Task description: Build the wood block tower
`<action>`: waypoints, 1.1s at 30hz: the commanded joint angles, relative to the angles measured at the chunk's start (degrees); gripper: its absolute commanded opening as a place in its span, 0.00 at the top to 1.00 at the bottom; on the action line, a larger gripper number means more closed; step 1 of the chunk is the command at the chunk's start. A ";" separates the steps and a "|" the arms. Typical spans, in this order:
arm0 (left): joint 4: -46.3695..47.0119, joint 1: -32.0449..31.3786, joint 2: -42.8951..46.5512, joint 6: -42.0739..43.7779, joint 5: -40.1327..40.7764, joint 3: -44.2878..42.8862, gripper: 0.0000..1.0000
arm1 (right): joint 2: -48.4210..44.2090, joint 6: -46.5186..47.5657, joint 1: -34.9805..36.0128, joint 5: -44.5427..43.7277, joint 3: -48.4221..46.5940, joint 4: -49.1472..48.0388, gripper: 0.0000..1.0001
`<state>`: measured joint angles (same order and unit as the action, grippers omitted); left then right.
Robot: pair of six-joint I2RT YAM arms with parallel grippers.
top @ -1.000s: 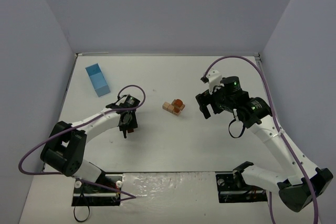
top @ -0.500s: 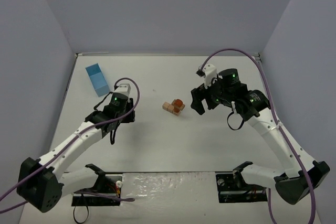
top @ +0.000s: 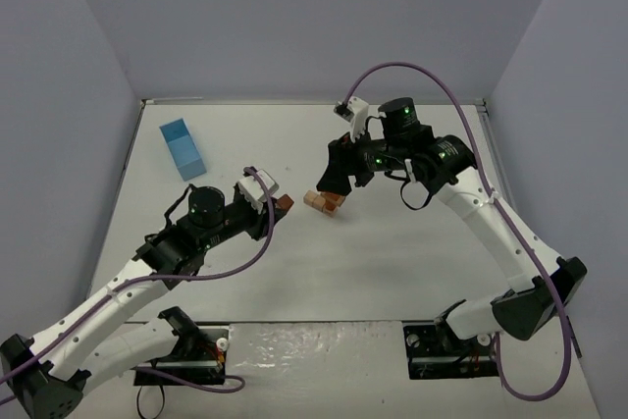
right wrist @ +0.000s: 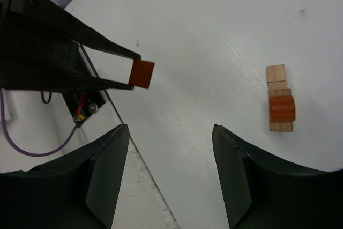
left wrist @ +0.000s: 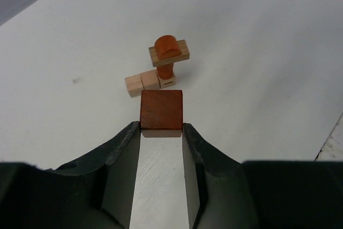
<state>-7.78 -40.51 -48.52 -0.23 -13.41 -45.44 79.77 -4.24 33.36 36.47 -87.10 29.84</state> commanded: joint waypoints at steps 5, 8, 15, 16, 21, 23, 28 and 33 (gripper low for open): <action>9.72 -4.94 -1.69 10.11 -3.03 -6.52 1.00 | 4.47 -6.70 0.84 8.64 -4.28 -2.86 0.47; 10.17 -5.40 -2.24 11.43 -2.81 -7.04 1.00 | 5.25 -7.67 1.22 9.87 -4.07 -3.14 0.49; 11.96 -6.48 -3.16 12.67 -2.41 -6.86 1.00 | 6.77 -8.91 2.69 11.75 -4.45 -3.76 0.51; 12.08 -6.51 -3.27 12.82 -2.23 -6.88 1.00 | 6.91 -9.08 3.00 11.89 -4.48 -3.84 0.52; 12.35 -6.77 -3.58 14.08 -1.18 -7.19 1.00 | 7.57 -9.63 3.69 12.55 -3.98 -4.16 0.54; 12.38 -6.95 -3.62 14.23 -1.09 -7.37 1.00 | 7.83 -9.65 3.93 12.87 -3.67 -4.29 0.58; 12.43 -7.12 -3.50 14.46 -0.99 -7.04 1.00 | 8.47 -9.92 4.34 13.01 -3.60 -4.70 0.71; 12.44 -7.32 -3.20 14.17 -0.34 -5.98 1.00 | 8.82 -9.97 4.56 13.00 -3.60 -5.16 0.90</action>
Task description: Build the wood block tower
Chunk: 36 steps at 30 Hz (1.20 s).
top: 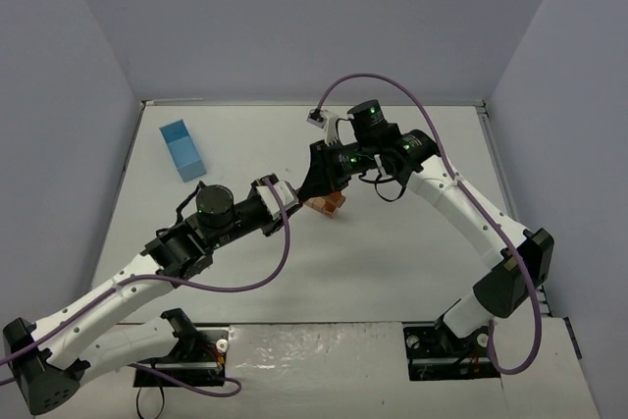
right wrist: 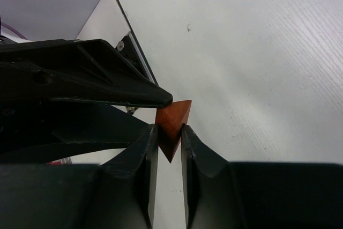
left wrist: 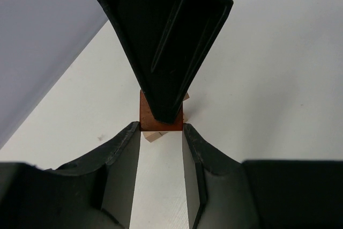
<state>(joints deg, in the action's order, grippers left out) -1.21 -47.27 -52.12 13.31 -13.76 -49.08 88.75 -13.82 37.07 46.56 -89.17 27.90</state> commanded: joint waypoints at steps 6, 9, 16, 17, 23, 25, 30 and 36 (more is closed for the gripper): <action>5.78 -0.75 1.87 -1.12 1.66 0.42 0.91 | -0.56 1.02 1.57 1.61 -1.27 -3.29 1.00; 5.60 -0.72 3.22 -2.91 4.14 2.47 0.76 | -0.86 2.33 2.13 0.09 -0.78 -3.29 1.00; 1.32 -0.64 9.25 -10.70 10.70 7.18 0.41 | -0.04 6.52 5.59 -4.80 1.21 -3.29 1.00; -2.11 -0.64 11.77 -13.72 13.16 7.84 0.37 | 0.56 8.45 6.62 -6.60 1.81 -3.35 1.00; -14.77 -0.50 23.41 -24.10 23.64 9.44 0.35 | 5.04 18.09 14.41 -17.34 4.62 -3.55 1.00; -20.56 -0.50 27.50 -26.69 26.92 8.84 0.35 | 7.92 19.89 16.88 -20.38 5.16 -3.73 1.00; -31.34 -0.47 35.67 -37.30 36.67 6.08 0.35 | 14.15 27.06 24.20 -34.72 6.21 -6.88 1.00; -39.98 -0.46 38.47 -41.11 40.63 1.38 0.35 | 18.21 30.88 29.13 -43.05 10.92 -17.04 1.00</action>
<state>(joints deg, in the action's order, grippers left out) -35.12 -47.90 -12.81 -22.11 21.76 -43.15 107.10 11.89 63.99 12.86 -79.85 20.37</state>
